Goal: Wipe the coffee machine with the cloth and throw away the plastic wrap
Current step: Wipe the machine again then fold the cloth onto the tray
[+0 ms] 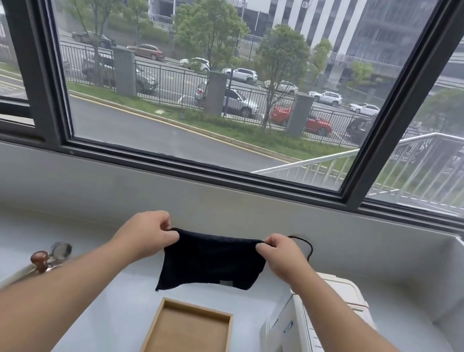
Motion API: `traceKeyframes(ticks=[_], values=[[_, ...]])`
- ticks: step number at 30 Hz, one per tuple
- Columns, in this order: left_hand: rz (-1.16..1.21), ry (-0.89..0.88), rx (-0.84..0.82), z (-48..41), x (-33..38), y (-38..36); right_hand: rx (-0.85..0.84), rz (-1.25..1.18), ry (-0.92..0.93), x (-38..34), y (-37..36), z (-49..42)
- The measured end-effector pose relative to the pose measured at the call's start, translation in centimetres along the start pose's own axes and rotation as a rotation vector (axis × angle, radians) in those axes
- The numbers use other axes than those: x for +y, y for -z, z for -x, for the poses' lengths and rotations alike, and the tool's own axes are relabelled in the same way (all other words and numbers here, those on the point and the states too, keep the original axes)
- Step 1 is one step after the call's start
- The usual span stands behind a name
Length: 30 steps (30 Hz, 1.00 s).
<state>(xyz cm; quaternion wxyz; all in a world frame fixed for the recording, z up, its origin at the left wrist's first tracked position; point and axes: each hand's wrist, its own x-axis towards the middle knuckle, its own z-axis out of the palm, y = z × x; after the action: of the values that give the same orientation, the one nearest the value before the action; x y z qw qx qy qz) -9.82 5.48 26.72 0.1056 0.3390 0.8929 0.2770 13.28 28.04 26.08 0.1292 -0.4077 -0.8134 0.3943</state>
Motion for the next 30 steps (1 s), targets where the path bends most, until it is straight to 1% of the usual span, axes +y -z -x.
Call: traceKeyframes(ticks=[3, 6, 8, 11, 13, 22, 26, 30], values=[[0.140, 0.011, -0.034, -0.4, -0.2, -0.2, -0.008, -0.161, -0.056, 0.0, -0.7, 0.0], [0.216, 0.035, -0.061, -0.9, -0.4, -0.5, -0.037, -0.289, -0.126, 0.0, -1.4, 0.2], [0.195, 0.058, -0.075, -0.9, -0.7, -0.8, -0.053, -0.341, -0.172, 0.1, -1.7, 0.4], [0.074, 0.081, -0.109, -0.6, -0.5, -1.1, -0.086, -0.412, -0.234, -0.3, -2.3, 0.5], [0.079, 0.106, -0.155, -0.4, 0.1, -1.5, -0.104, -0.437, -0.246, -0.7, -2.8, 0.7], [0.377, 0.194, -0.340, 0.8, 4.0, -3.8, -0.225, -0.446, -0.131, -3.0, -6.3, 1.2], [0.549, 0.231, -0.363, 1.3, 5.1, -4.4, -0.283, -0.428, -0.051, -4.0, -7.2, 1.6], [0.661, 0.239, -0.369, 1.5, 5.3, -4.7, -0.385, -0.440, 0.012, -4.2, -7.2, 2.1]])
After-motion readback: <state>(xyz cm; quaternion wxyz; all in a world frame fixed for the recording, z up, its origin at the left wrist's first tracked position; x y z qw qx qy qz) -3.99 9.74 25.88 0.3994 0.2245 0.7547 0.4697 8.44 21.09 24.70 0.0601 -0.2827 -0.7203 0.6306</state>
